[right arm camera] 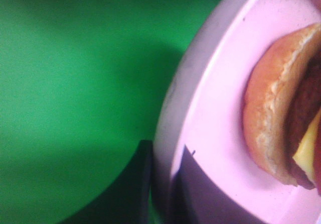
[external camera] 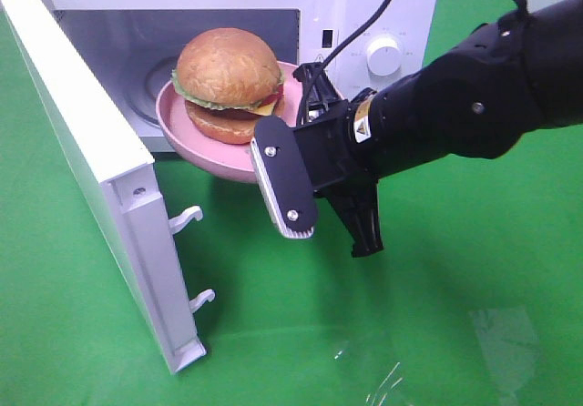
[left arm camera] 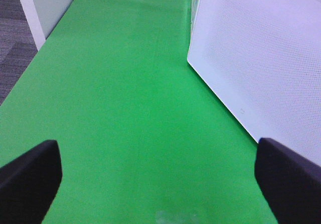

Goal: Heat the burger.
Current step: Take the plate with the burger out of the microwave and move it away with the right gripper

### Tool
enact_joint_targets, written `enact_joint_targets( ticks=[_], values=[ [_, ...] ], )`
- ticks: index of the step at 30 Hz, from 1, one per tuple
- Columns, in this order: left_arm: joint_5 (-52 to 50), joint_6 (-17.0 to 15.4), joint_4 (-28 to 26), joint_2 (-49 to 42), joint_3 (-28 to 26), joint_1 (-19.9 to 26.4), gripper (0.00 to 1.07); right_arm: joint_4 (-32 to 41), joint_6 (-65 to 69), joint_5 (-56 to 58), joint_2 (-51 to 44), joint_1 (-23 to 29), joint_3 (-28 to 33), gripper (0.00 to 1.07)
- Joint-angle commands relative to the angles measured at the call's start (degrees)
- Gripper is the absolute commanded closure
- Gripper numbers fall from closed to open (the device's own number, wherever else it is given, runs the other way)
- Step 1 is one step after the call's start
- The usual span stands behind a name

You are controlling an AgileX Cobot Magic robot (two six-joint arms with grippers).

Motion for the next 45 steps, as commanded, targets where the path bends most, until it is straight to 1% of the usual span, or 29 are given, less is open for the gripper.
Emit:
enact_joint_targets(
  ticks=[1,3,4,5,6,7,10,11,15,16,20,26,32,35,42,45],
  values=[
    [-0.23,-0.11,-0.29,-0.29,0.11,0.06,0.1,0.23,0.97,-4.41,-3.32,-0.8,1.55,1.07],
    [-0.23,-0.11,-0.29,-0.29,0.11,0.06,0.1,0.23,0.97,-4.41,-5.79,-0.8,3.84,1.07],
    [-0.23,-0.11,-0.29,-0.29,0.11,0.06,0.1,0.23,0.97,-4.41,-5.79,-0.8,3.84,1.07],
    [-0.23,-0.11,-0.29,-0.29,0.11,0.06,0.1,0.23,0.97,-4.07,-7.56,-0.8,5.5,1.07],
    [-0.23,-0.11,-0.29,-0.29,0.11,0.06,0.1,0.23,0.97,-4.07,-7.56,-0.8,5.5,1.07],
    [-0.23,-0.11,-0.29,-0.29,0.11,0.06,0.1,0.23,0.97,-4.07,-9.28,-0.8,7.16,1.07],
    [-0.23,-0.11,-0.29,-0.29,0.11,0.06,0.1,0.23,0.97,-4.01,-11.06,-0.8,8.59,1.07],
    [-0.23,-0.11,-0.29,-0.29,0.11,0.06,0.1,0.23,0.97,-3.61,-13.24,-0.8,10.08,1.07],
    [-0.23,-0.11,-0.29,-0.29,0.11,0.06,0.1,0.23,1.03,-2.58,-16.21,-0.8,11.8,1.07],
    [-0.23,-0.11,-0.29,-0.29,0.11,0.06,0.1,-0.06,1.03,-1.38,-18.39,-0.8,12.95,1.07],
    [-0.23,-0.11,-0.29,-0.29,0.11,0.06,0.1,-0.11,1.03,0.63,-21.14,-0.8,14.44,1.07],
    [-0.23,-0.11,-0.29,-0.29,0.11,0.06,0.1,-0.97,1.43,5.96,-28.65,-0.8,18.05,1.07],
    [-0.23,-0.11,-0.29,-0.29,0.11,0.06,0.1,-1.78,2.92,10.77,-33.63,-0.8,19.37,1.07],
    [-0.23,-0.11,-0.29,-0.29,0.11,0.06,0.1,-4.35,5.61,13.64,-37.53,-0.8,20.17,1.07],
    [-0.23,-0.11,-0.29,-0.29,0.11,0.06,0.1,-4.76,6.88,19.71,-44.0,-0.8,20.34,1.07],
    [-0.23,-0.11,-0.29,-0.29,0.11,0.06,0.1,-6.19,8.25,22.29,-46.41,-0.8,20.34,1.07]
  ],
)
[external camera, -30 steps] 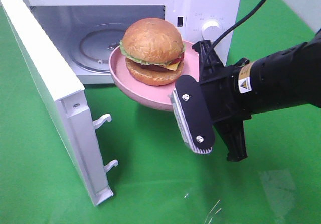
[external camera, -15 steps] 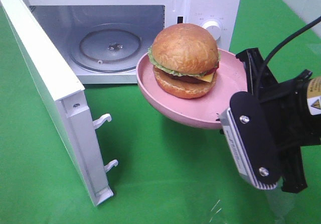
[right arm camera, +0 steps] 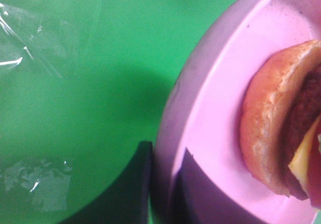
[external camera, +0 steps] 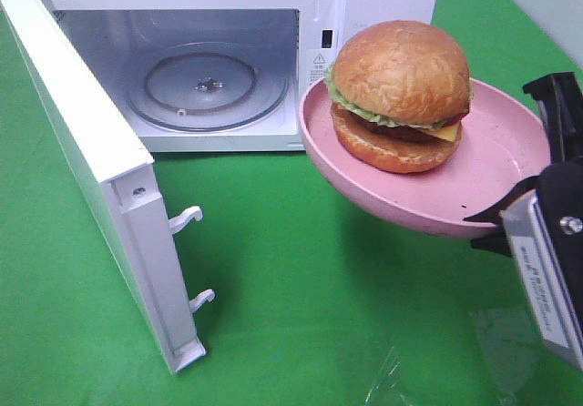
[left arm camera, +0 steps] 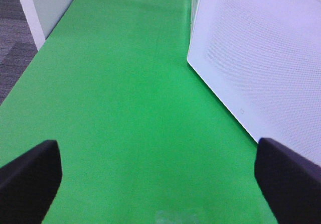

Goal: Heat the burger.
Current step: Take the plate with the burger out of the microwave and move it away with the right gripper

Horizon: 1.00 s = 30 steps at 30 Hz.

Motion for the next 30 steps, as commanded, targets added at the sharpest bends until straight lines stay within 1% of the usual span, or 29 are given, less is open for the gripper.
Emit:
enact_joint_targets(
  ticks=[1,6,11,16,19,21,24,26,30],
  values=[
    [-0.23,-0.11,-0.29,-0.29,0.11,0.06,0.1,-2.23,1.55,-0.97,-2.69,-0.29,-0.17,1.07],
    [-0.23,-0.11,-0.29,-0.29,0.11,0.06,0.1,-6.36,7.96,3.72,-6.82,-0.29,-0.17,1.07],
    [-0.23,-0.11,-0.29,-0.29,0.11,0.06,0.1,-8.42,12.72,6.59,-8.71,-0.29,-0.17,1.07],
    [-0.23,-0.11,-0.29,-0.29,0.11,0.06,0.1,-11.17,17.3,11.06,-8.77,-0.29,-0.17,1.07],
    [-0.23,-0.11,-0.29,-0.29,0.11,0.06,0.1,-11.4,18.22,11.75,-8.77,-0.29,-0.17,1.07],
    [-0.23,-0.11,-0.29,-0.29,0.11,0.06,0.1,-13.29,21.77,14.15,-8.77,-0.29,-0.17,1.07],
    [-0.23,-0.11,-0.29,-0.29,0.11,0.06,0.1,-13.75,22.92,14.67,-8.77,-0.29,-0.17,1.07],
    [-0.23,-0.11,-0.29,-0.29,0.11,0.06,0.1,-16.04,26.7,15.13,-8.77,-0.29,-0.17,1.07],
    [-0.23,-0.11,-0.29,-0.29,0.11,0.06,0.1,-16.79,29.51,15.18,-8.77,-0.29,-0.17,1.07]
  ],
)
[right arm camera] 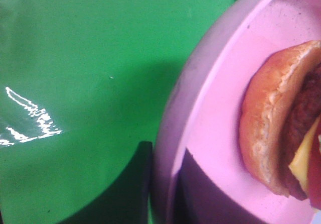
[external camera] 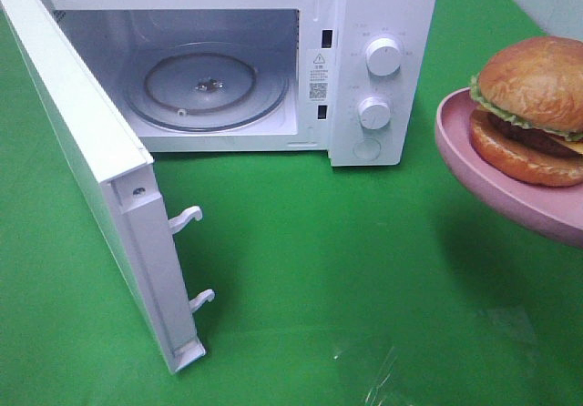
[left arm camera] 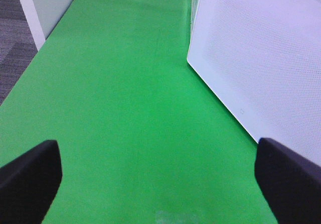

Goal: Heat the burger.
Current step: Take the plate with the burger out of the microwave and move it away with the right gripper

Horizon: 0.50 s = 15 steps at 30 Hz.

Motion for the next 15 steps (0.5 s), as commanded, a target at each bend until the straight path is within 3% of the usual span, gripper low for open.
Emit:
enact_joint_targets(
  ticks=[1,15],
  values=[
    [-0.23,-0.11,-0.29,-0.29,0.11,0.06,0.1,-3.27,2.81,-2.58,-0.8,-0.29,-0.52,1.07],
    [-0.23,-0.11,-0.29,-0.29,0.11,0.06,0.1,-10.43,16.33,5.16,0.29,-0.29,-0.52,1.07]
  ],
)
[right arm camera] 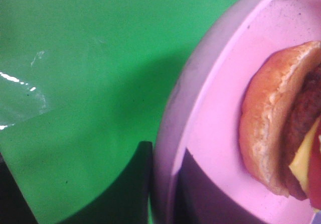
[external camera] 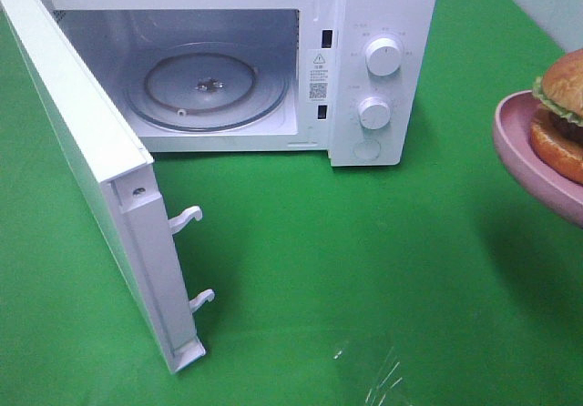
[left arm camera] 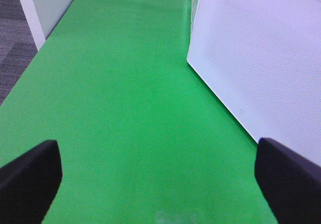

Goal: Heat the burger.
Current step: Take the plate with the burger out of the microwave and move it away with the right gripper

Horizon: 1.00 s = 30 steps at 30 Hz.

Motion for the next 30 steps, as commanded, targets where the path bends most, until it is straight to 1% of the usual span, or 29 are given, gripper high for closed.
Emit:
enact_joint_targets(
  ticks=[1,9,11,12,13,14,15,17,18,22,30],
  values=[
    [-0.23,-0.11,-0.29,-0.29,0.11,0.06,0.1,-4.93,4.64,1.32,1.49,-0.29,-0.52,1.07],
    [-0.23,-0.11,-0.29,-0.29,0.11,0.06,0.1,-8.25,13.75,3.27,8.02,-0.29,-0.74,1.07],
    [-0.23,-0.11,-0.29,-0.29,0.11,0.06,0.1,-8.82,18.91,3.5,10.71,-0.29,-1.89,1.07],
    [-0.23,-0.11,-0.29,-0.29,0.11,0.06,0.1,-8.82,18.91,3.5,10.71,-0.29,-1.89,1.07],
    [-0.23,-0.11,-0.29,-0.29,0.11,0.06,0.1,-9.45,22.75,3.67,12.78,-0.29,-2.98,1.07],
    [-0.23,-0.11,-0.29,-0.29,0.11,0.06,0.1,-9.45,22.75,3.67,12.78,-0.29,-2.98,1.07],
    [-0.23,-0.11,-0.29,-0.29,0.11,0.06,0.1,-10.26,26.3,4.24,14.9,-0.29,-4.3,1.07],
    [-0.23,-0.11,-0.29,-0.29,0.11,0.06,0.1,-11.06,28.93,4.87,16.73,-0.29,-5.44,1.07],
    [-0.23,-0.11,-0.29,-0.29,0.11,0.06,0.1,-11.06,28.93,4.87,16.73,-0.29,-5.44,1.07],
    [-0.23,-0.11,-0.29,-0.29,0.11,0.06,0.1,-11.29,34.61,6.76,20.8,-0.29,-8.48,1.07],
    [-0.23,-0.11,-0.29,-0.29,0.11,0.06,0.1,-11.69,40.85,10.26,24.75,-0.29,-12.49,1.07]
  ],
)
